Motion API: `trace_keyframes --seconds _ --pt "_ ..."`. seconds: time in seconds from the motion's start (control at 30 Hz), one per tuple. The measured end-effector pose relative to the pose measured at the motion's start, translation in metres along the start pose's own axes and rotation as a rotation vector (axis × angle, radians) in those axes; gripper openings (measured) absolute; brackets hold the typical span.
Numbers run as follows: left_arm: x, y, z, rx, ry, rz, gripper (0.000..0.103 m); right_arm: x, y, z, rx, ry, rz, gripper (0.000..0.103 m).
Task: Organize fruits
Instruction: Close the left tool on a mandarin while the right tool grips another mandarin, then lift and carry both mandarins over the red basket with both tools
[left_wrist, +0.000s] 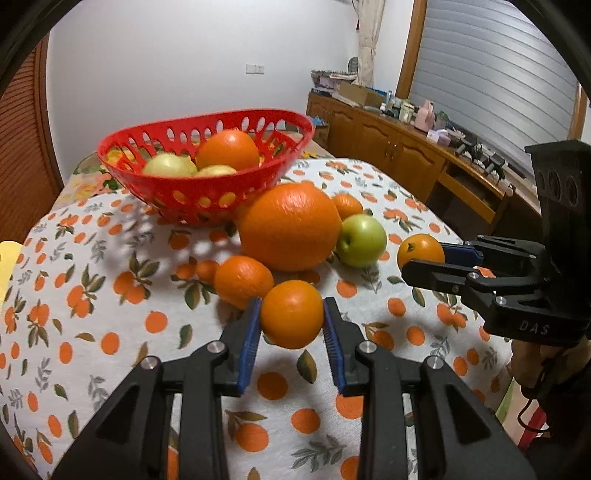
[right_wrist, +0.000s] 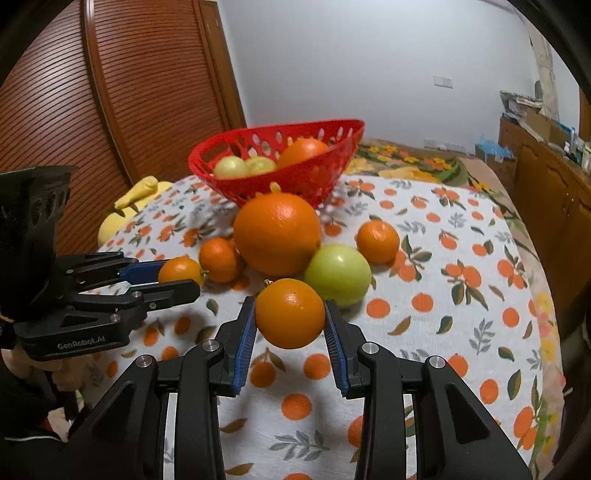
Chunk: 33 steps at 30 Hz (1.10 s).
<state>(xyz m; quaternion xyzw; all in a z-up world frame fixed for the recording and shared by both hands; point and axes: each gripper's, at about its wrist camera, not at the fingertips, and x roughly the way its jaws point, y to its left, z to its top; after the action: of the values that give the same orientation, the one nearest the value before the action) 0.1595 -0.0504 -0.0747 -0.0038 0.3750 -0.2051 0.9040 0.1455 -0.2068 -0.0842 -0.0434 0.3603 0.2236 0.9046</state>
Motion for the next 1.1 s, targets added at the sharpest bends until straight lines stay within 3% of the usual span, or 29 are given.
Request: trace_keyframes --seconds 0.63,1.1 --pt "-0.033 0.025 0.028 -0.036 -0.101 0.049 0.031 -0.01 0.02 0.047 -0.057 -0.081 0.025 0.035" --pt "-0.029 0.049 0.053 -0.049 -0.13 0.058 0.031 0.018 0.016 0.084 -0.083 -0.081 0.045 0.035"
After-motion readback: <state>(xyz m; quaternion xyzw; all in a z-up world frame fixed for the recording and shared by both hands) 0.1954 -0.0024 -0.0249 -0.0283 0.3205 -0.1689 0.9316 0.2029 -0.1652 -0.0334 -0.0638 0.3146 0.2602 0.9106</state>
